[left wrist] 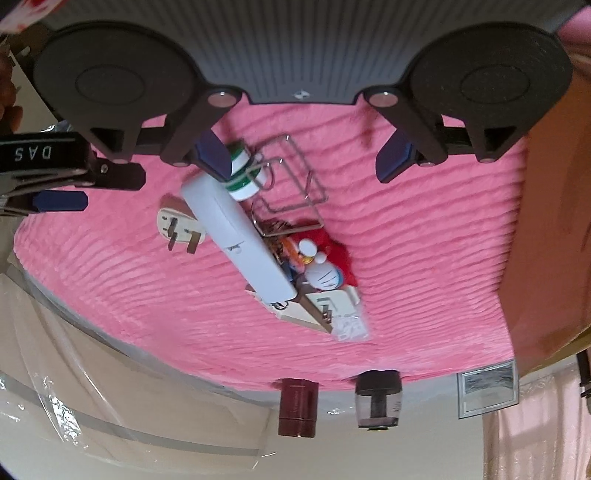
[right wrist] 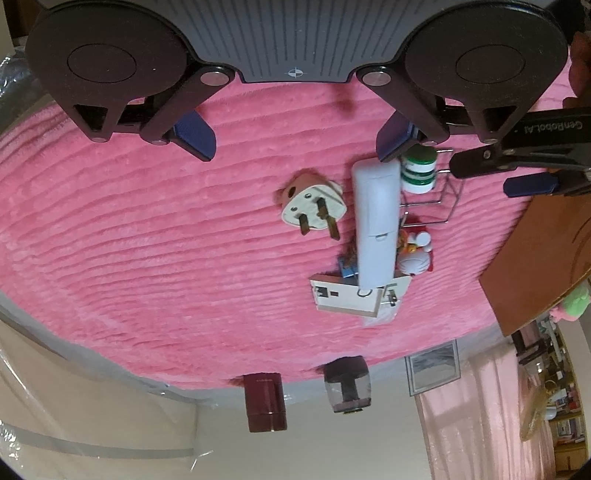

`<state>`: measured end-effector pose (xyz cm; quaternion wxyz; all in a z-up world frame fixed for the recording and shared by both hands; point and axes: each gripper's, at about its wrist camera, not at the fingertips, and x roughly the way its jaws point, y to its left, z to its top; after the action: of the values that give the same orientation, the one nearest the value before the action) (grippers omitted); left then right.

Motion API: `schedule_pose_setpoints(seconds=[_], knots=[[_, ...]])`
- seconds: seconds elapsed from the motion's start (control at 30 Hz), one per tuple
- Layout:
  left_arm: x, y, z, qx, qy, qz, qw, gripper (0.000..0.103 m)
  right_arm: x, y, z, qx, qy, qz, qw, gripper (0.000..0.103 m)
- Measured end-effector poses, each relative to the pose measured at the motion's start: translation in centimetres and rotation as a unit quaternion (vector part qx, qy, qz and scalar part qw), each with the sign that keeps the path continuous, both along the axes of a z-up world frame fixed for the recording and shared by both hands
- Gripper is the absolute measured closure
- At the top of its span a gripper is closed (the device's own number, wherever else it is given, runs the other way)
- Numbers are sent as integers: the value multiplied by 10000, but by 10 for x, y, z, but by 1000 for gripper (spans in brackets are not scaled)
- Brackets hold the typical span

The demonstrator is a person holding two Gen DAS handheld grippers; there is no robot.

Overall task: Organize rigid objects
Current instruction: 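Grasp the wire rack with the left gripper while the right gripper grasps the white plug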

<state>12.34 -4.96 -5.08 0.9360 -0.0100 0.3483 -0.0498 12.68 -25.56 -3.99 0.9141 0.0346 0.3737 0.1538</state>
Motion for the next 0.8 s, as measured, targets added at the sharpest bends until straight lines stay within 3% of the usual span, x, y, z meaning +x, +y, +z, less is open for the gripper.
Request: schedule_pose_setpoints(seconds=[0.23,0.47,0.53,0.63,0.8], knots=[[17,1,-10,134,35,87,9999,23,11,0,-5,10,33,-11,10000,12],[20,1,-10,510,-53,-13,9987,23,19,4,-8,-57,23,14,10000,12],[26,-1,-13,592,32,-64,9982,33,21,5,-9,-61,15,19,10000,12],[33,-1,-19,611,163,-126,9979,39,24,8,-8,-81,-11,37,10000,12],[29,-4,-18,667,-10,-321,9973,56,27,9,-10,-109,-16,79,9999,12]])
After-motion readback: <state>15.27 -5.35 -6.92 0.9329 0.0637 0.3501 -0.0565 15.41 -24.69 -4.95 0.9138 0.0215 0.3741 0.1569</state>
